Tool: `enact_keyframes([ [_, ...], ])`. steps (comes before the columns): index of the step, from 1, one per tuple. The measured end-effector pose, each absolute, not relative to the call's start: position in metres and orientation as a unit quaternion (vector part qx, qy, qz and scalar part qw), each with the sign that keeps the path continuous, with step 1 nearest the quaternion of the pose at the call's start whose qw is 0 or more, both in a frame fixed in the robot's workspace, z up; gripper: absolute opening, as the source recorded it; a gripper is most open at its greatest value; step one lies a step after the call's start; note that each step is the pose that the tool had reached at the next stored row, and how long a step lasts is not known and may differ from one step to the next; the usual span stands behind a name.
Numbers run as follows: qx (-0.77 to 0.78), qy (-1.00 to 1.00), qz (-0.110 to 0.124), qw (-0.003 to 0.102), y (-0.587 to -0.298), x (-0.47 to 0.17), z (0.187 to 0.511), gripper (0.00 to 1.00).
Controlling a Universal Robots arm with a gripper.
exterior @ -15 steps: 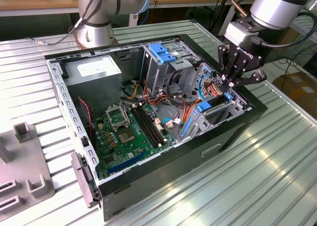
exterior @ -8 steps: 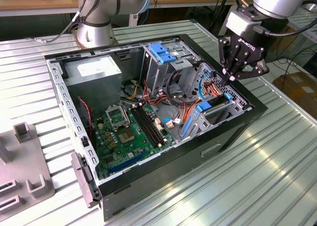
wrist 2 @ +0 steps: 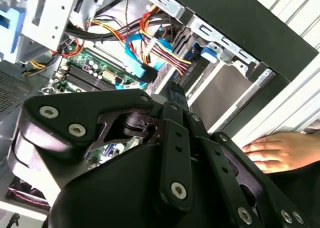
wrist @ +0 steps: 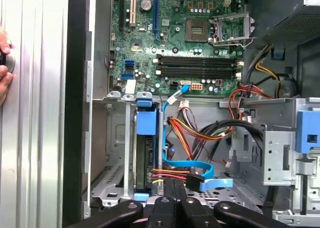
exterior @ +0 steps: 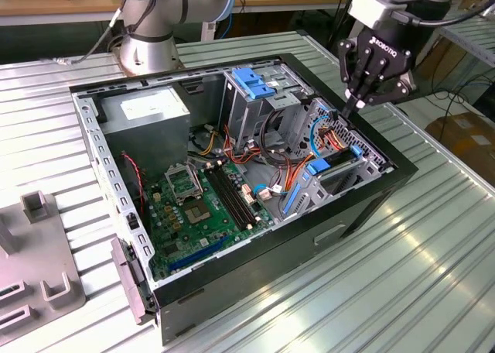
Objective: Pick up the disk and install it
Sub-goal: 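Insert the second disk wire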
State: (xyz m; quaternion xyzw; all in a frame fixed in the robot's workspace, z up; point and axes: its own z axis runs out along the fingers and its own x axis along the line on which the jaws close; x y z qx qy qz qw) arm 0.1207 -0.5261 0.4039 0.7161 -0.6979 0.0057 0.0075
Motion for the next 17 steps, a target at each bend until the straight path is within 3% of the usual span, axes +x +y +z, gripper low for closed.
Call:
enact_keyframes([
  [15,0.721,-0.692,0.029,0.031,-0.467,0.116,0.405,0.1],
  [17,0.721,-0.69,0.039,0.042,-0.464,0.114,0.404,0.1],
])
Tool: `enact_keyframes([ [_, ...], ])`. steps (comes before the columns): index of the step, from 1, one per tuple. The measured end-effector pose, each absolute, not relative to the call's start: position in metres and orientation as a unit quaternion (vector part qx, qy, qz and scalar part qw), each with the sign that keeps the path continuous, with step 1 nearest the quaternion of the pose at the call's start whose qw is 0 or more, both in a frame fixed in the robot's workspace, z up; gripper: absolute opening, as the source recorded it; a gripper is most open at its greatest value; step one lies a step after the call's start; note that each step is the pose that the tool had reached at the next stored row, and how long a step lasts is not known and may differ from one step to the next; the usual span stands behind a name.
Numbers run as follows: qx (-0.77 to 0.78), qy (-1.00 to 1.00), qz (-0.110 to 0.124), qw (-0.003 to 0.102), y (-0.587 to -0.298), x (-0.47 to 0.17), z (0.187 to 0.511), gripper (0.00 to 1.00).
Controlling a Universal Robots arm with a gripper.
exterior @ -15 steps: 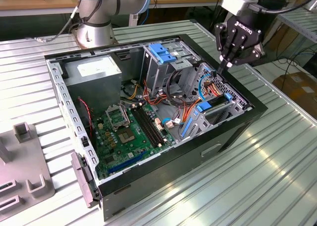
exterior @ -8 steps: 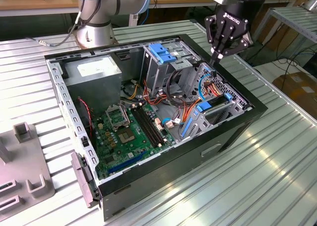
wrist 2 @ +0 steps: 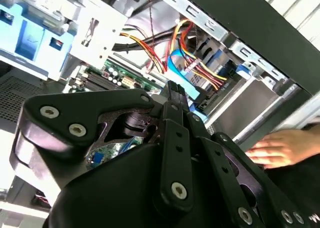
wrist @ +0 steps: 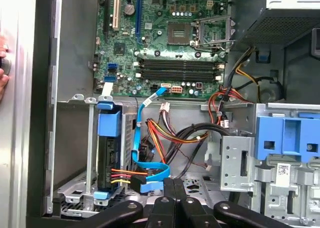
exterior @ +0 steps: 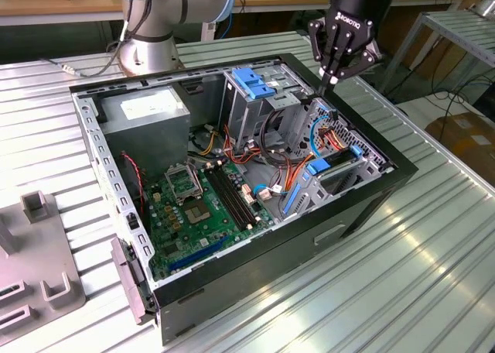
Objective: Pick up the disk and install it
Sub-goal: 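Insert the second disk wire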
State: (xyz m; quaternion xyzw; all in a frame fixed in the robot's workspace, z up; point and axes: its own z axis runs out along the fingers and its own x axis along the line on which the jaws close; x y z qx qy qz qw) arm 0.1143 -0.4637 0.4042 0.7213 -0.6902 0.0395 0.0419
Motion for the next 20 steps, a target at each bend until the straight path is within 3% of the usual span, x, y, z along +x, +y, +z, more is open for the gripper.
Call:
enact_keyframes([
  [1,0.721,-0.69,0.046,0.049,-0.464,0.114,0.404,0.1],
  [3,0.721,-0.686,0.07,0.073,-0.464,0.114,0.404,0.1],
  [4,0.721,-0.684,0.075,0.079,-0.464,0.114,0.403,0.1],
  [9,0.725,-0.68,0.078,0.081,-0.464,0.117,0.393,0.11],
  [10,0.724,-0.679,0.081,0.084,-0.464,0.117,0.392,0.11],
  [11,0.724,-0.678,0.091,0.094,-0.464,0.117,0.392,0.24],
  [14,0.721,-0.674,0.113,0.117,-0.459,0.117,0.392,0.24],
  [20,0.712,-0.679,0.122,0.131,-0.456,0.117,0.385,0.24],
])
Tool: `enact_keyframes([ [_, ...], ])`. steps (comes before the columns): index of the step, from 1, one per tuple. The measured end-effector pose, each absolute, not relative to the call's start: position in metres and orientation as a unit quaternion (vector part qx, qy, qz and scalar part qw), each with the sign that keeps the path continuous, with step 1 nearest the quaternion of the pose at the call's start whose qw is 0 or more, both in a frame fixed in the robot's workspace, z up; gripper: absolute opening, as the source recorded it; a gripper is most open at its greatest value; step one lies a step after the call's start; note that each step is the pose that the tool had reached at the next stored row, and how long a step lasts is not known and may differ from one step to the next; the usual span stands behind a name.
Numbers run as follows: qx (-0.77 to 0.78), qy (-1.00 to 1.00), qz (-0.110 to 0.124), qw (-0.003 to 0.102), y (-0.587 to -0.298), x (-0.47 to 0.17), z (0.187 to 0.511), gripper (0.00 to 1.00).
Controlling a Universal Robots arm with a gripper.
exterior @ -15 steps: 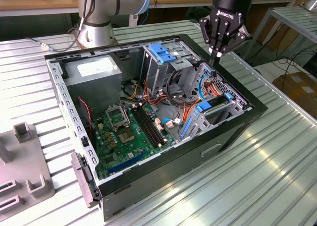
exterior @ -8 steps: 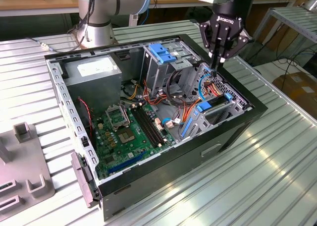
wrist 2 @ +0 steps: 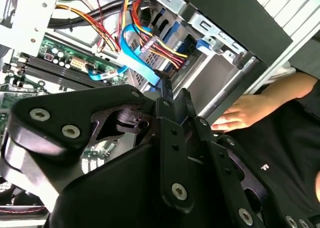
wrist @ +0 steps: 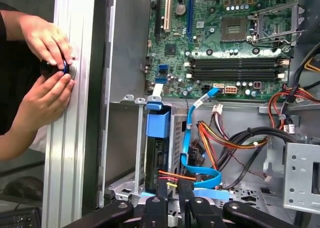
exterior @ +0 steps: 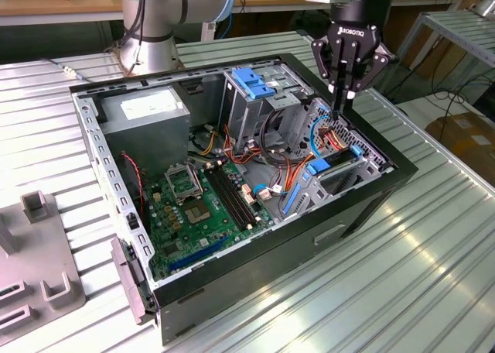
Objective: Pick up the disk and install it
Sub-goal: 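Insert the second disk wire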
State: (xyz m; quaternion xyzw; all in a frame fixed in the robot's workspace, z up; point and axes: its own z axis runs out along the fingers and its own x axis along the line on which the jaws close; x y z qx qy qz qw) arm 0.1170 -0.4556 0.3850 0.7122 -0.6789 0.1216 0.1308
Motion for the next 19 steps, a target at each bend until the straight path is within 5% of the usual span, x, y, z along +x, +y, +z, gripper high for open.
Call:
enact_keyframes([
  [8,0.711,-0.68,0.119,0.136,-0.446,0.118,0.389,0.24],
  [12,0.708,-0.677,0.135,0.152,-0.442,0.118,0.387,0.24],
  [19,0.708,-0.676,0.135,0.154,-0.436,0.118,0.37,0.24],
])
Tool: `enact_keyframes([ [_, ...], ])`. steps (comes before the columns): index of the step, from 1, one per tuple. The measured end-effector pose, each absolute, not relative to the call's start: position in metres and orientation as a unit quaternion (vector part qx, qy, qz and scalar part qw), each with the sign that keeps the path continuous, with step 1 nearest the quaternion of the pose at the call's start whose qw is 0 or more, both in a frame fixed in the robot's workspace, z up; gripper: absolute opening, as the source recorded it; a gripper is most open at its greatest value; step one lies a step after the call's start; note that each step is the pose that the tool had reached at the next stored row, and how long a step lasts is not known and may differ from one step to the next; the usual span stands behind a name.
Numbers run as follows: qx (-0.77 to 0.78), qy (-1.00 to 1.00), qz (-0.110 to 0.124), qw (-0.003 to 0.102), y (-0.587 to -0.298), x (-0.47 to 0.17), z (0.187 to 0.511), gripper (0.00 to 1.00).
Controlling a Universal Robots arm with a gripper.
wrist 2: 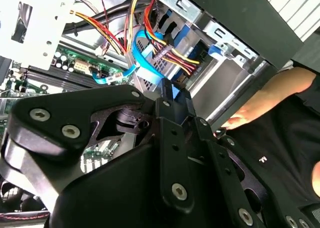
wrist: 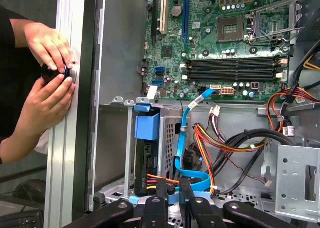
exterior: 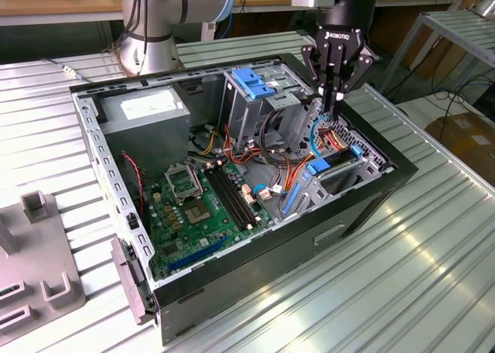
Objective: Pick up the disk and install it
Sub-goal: 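Insert the second disk wire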
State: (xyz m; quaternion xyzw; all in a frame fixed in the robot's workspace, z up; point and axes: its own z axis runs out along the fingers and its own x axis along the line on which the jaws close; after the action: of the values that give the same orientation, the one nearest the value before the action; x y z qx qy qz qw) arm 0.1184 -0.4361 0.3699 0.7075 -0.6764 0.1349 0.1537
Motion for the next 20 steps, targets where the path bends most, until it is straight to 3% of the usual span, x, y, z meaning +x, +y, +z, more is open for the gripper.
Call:
enact_keyframes([
  [6,0.706,-0.676,0.14,0.158,-0.436,0.118,0.367,0.24],
  [8,0.706,-0.675,0.141,0.159,-0.436,0.118,0.367,0.16],
  [11,0.706,-0.675,0.142,0.16,-0.436,0.118,0.367,0.16],
  [20,0.707,-0.677,0.136,0.151,-0.465,0.116,0.362,0.16],
])
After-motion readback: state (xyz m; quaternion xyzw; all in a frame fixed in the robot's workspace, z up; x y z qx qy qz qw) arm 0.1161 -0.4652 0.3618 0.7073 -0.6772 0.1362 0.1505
